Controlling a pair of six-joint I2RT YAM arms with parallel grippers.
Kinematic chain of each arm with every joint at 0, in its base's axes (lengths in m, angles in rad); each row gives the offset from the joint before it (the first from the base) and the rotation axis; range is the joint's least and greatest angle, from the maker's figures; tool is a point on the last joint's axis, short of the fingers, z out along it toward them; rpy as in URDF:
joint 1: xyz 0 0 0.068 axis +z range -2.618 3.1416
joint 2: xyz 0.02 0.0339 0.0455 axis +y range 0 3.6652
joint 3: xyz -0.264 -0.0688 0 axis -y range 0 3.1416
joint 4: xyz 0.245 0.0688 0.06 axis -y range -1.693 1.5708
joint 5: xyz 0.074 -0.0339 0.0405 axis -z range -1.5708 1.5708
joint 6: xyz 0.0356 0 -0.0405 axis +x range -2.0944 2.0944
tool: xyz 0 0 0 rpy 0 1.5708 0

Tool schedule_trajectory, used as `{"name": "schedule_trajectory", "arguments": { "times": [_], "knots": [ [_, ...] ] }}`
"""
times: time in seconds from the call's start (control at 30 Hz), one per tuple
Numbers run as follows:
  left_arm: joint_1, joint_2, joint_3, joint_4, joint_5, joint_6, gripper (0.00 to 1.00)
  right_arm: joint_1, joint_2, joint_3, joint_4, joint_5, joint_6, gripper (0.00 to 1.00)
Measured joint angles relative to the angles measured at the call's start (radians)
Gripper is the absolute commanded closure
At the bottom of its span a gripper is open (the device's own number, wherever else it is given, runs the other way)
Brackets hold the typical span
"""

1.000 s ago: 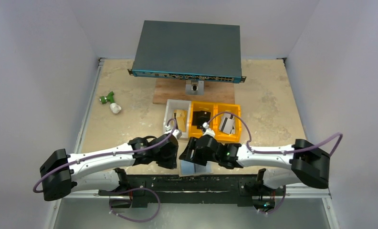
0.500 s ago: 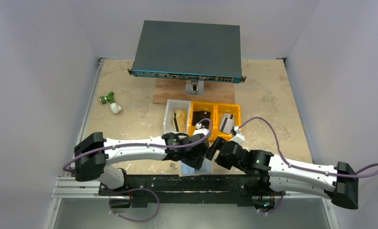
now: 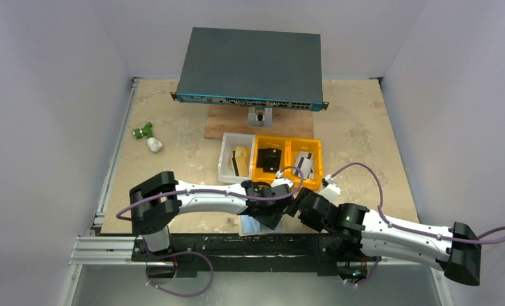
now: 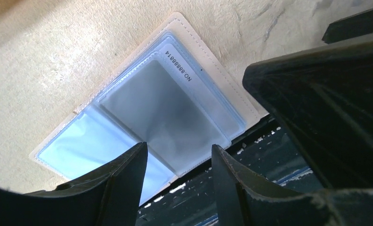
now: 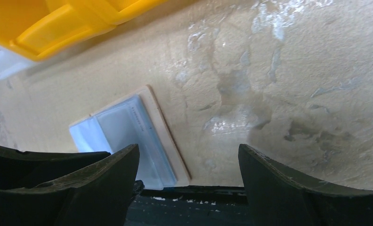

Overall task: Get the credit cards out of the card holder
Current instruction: Remove the credit card from the card holder.

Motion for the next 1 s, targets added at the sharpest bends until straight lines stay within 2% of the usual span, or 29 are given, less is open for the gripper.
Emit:
{"name": "schedule_trajectory", "arguments": {
  "times": [0.2,0.37,0.8,0.9,1.0],
  "knots": [
    [-0.002,0.040,0.000,0.021,-0.004,0.000,0.48,-0.028,0.023,-0.015,0.003,-0.004,-0.013,0.21],
    [-0.006,0.061,0.002,0.032,-0.013,-0.004,0.53,-0.036,0.079,-0.003,0.009,-0.004,-0.037,0.21],
    [0.006,0.061,-0.005,0.033,-0.024,-0.025,0.94,-0.051,0.122,0.019,0.001,-0.028,-0.098,0.22],
    [0.009,0.045,-0.027,0.053,-0.027,-0.031,1.00,-0.051,0.134,0.023,0.022,-0.057,-0.119,0.25],
    [0.013,0.023,-0.058,0.085,-0.023,-0.031,1.00,-0.051,0.137,0.031,0.061,-0.091,-0.140,0.32]
  ]
}}
